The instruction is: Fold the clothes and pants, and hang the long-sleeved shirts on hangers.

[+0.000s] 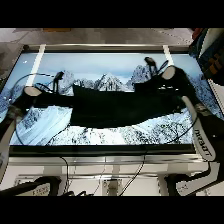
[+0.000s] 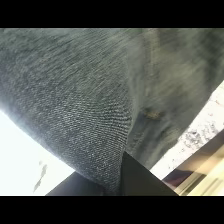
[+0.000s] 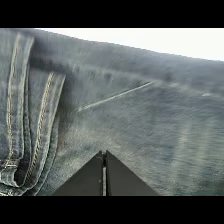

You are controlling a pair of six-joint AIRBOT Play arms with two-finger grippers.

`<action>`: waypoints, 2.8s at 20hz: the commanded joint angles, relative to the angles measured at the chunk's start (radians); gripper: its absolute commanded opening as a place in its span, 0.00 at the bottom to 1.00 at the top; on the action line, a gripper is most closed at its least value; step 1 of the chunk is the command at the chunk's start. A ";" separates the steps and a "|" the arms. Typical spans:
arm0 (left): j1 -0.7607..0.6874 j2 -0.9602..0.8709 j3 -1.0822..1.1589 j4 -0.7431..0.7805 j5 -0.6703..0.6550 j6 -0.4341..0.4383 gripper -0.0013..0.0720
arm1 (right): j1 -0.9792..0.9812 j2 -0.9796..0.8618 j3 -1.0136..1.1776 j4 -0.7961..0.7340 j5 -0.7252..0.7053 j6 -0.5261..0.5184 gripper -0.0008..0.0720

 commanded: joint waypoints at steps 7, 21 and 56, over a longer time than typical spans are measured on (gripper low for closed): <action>0.148 0.342 0.002 0.225 -0.053 -0.191 0.04 | 0.533 -0.206 0.000 0.346 -0.440 0.126 0.07; -0.567 -0.089 0.079 -0.284 0.678 -0.186 0.04 | -0.146 0.069 0.082 -0.093 0.146 0.125 0.07; -0.836 -0.514 0.407 0.142 0.374 -0.097 0.04 | -0.372 0.067 -0.175 0.117 0.161 -0.409 0.95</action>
